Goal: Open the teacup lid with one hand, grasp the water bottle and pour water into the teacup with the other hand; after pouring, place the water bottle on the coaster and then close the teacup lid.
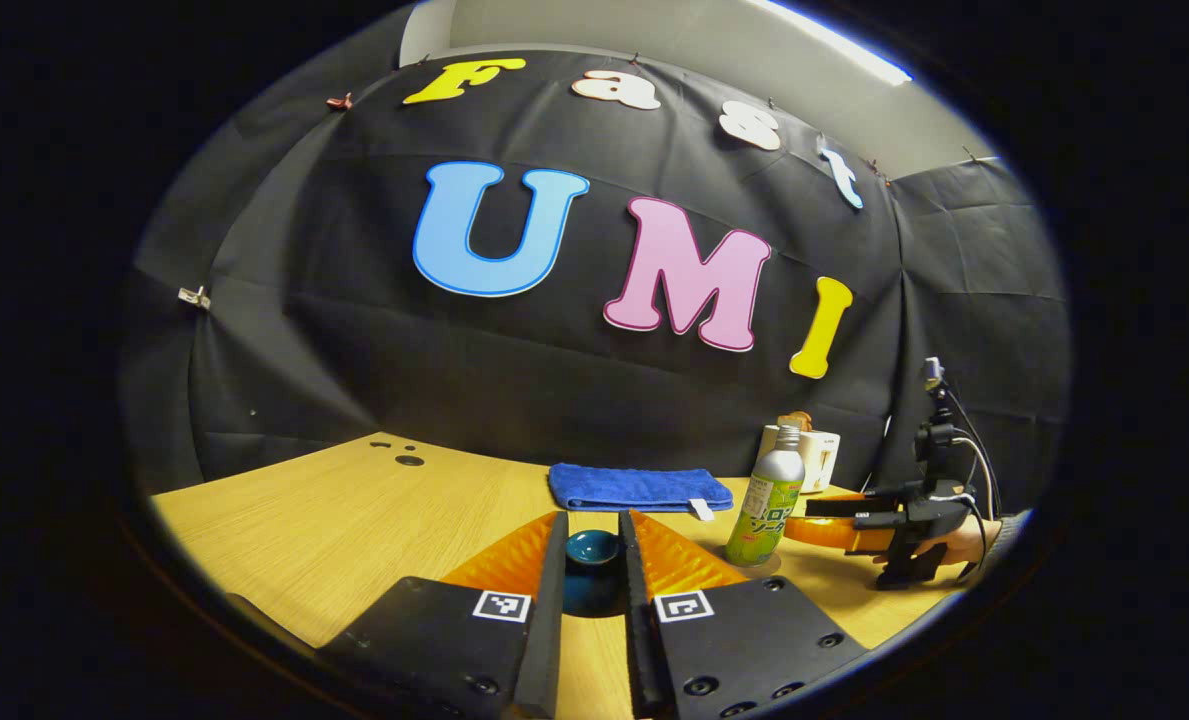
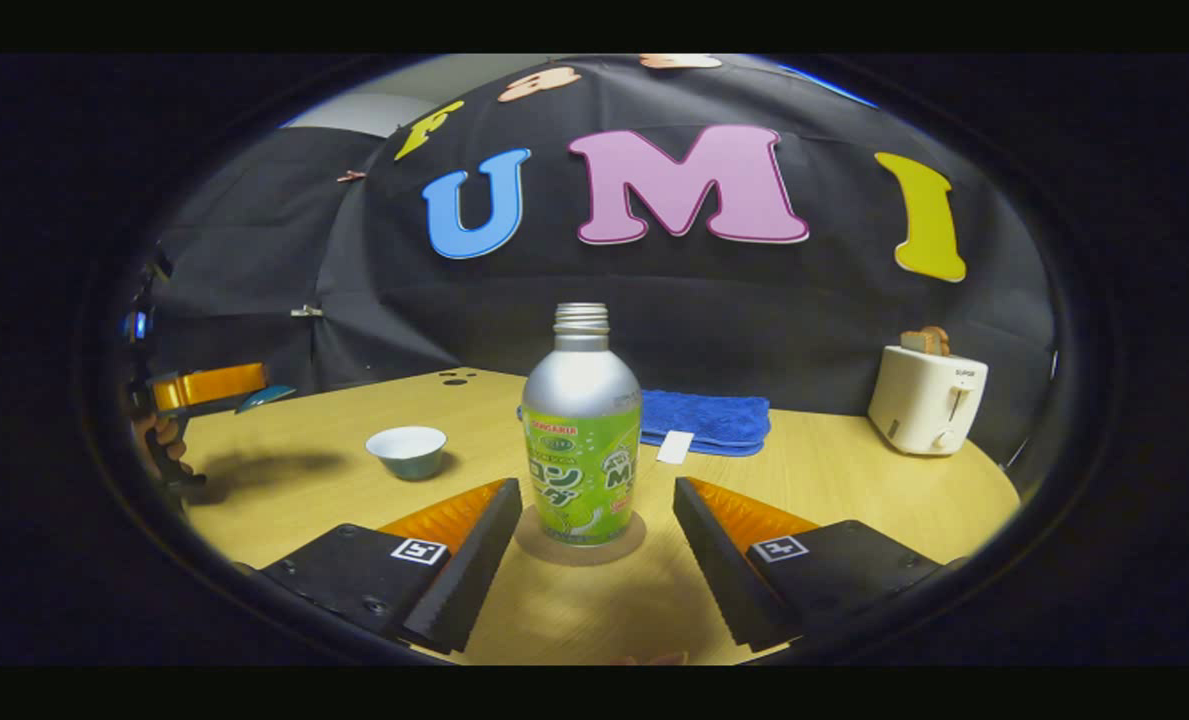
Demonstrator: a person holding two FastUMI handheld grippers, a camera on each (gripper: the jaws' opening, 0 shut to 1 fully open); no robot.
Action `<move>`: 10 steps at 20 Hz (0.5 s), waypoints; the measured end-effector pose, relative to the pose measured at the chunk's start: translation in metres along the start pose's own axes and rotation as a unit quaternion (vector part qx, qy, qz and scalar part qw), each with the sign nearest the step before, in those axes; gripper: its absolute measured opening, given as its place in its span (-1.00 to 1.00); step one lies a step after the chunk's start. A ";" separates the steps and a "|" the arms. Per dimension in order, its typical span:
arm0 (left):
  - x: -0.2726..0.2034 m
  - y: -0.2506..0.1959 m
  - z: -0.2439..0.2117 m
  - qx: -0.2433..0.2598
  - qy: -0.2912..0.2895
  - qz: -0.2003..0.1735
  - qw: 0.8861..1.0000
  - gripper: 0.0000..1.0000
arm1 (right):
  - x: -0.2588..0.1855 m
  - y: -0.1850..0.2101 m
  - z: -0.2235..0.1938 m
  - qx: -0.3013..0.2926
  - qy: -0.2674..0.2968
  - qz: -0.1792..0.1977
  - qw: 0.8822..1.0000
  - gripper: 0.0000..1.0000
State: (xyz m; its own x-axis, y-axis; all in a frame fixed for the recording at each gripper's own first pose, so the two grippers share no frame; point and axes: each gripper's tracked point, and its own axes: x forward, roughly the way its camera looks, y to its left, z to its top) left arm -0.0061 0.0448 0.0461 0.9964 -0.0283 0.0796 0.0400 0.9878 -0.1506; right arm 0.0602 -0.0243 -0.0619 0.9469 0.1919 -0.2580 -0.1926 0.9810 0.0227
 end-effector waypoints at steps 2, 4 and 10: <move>0.016 -0.006 0.002 0.011 0.001 -0.008 1.000 -0.39 | -0.013 0.004 0.003 -0.008 -0.017 -0.001 1.000 0.82; 0.033 -0.008 0.001 0.016 0.004 -0.012 1.000 -0.39 | -0.022 0.008 0.005 -0.008 -0.030 -0.003 1.000 0.88; 0.076 -0.015 -0.030 0.031 0.046 -0.021 0.998 -0.39 | -0.048 0.013 0.015 0.041 -0.081 -0.008 0.996 0.89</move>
State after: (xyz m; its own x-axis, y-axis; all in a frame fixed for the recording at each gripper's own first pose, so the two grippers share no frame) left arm 0.0717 0.0234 0.0245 0.9966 -0.0816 -0.0069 0.0807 0.9929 -0.0871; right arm 0.0163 -0.0199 -0.0347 0.9801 0.1715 -0.1000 -0.1616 0.9818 0.0997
